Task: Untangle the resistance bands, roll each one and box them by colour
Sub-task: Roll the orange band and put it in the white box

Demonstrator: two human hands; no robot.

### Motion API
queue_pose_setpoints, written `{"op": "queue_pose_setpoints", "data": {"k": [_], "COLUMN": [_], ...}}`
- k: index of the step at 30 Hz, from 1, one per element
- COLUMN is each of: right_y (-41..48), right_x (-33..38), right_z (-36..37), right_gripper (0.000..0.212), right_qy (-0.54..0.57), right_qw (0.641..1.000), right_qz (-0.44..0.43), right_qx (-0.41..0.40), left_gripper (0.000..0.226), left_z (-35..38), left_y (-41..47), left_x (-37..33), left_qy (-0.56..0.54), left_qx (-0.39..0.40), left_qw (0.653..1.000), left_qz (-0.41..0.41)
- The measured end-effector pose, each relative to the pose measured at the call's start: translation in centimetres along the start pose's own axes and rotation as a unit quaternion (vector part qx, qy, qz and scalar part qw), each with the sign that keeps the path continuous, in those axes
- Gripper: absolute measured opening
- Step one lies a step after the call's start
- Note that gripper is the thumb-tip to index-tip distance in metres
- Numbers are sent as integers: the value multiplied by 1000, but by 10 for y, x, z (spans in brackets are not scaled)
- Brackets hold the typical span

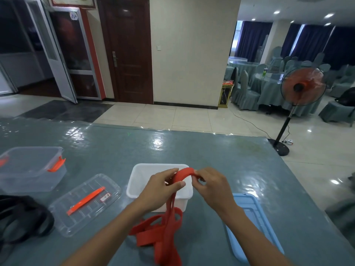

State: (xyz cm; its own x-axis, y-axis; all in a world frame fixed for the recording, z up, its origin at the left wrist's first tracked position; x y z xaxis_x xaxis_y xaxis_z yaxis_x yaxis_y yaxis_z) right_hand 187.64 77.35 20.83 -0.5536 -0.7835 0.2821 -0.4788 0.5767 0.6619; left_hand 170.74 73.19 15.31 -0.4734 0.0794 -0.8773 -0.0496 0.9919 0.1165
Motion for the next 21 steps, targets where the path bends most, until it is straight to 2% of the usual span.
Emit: {"op": "queue_pose_setpoints", "data": {"k": [3,5,7,10,12,17,19,21], "right_y": [0,-3,-10,-19,-25,-43,-46,-45], "right_x": [-1,-7,-12,-8,-6,-4,-3,0], "right_z": [-1,1,12,35,47,78,85,85], "right_gripper": [10,15,21,12,18,16,14,13], "right_qy": [57,138,260,399,453,540,549,540], "right_qw": [996,979,933,850,804,682,665,684], "right_qz": [58,144,246,343,384,488,501,480], "right_qx": [-33,-47,-37,12,36,62,72,99], "left_gripper": [29,23,17,18,21,21,16,11], "left_z": [10,16,20,19,17,15,13,7], "left_y": [-9,-14,-16,-13,-12,-11,-11,-13], "left_x": [-2,0,-2,-9,-9,-5,0,5], "left_qy": [-99,-146,-158,-160,-159,-158,-135,-90], "left_qx": [-58,-84,-93,-96,-102,-112,-120,-130], "left_qw": [993,985,983,982,981,980,983,987], "left_qz": [22,19,25,41,42,39,38,40]}}
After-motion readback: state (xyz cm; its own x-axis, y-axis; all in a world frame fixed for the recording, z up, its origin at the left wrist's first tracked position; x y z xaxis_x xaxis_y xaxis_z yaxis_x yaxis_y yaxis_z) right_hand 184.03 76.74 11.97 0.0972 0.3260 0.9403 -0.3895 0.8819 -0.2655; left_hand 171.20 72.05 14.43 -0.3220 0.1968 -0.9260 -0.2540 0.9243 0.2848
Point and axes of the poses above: each hand's wrist, its own y-axis towards the middle knuckle, its own z-axis out of the palm, x = y × z, the point moved 8 cm from there along y, towards the middle knuckle, and after that the axes turned 8 degrees about x, right-handed, at the moved point
